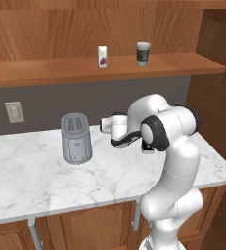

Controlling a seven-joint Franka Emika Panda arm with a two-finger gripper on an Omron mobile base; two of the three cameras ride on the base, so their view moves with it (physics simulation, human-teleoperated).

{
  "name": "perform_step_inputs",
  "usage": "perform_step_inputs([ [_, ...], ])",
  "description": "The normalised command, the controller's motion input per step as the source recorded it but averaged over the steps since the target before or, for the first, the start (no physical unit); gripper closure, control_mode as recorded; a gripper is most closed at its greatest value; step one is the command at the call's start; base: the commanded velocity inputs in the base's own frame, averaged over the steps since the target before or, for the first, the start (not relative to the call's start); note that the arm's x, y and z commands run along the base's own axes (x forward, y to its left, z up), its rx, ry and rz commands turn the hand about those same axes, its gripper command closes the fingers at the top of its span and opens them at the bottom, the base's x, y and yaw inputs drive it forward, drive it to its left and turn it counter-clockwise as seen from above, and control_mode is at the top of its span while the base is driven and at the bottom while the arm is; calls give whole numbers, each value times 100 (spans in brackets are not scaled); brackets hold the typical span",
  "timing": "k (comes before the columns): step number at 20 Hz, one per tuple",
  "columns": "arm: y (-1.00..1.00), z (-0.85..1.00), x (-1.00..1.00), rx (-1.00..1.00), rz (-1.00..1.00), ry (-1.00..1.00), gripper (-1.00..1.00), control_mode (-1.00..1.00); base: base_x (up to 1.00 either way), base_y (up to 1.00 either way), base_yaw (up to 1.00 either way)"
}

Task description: Sort all alcoholic drinks to one cabinet, and non-alcoholic drinks to the other.

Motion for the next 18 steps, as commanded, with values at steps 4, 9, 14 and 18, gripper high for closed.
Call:
perform_step_inputs([
  [4,-3,-10,2,-2,0,0,-100,-100,0,0,0],
  [9,0,-10,0,-1,0,-1,-100,-100,0,0,0],
  [14,0,0,-4,0,0,-4,-100,-100,0,0,0],
  [18,0,0,-24,0,0,-1,-100,-100,0,0,0],
])
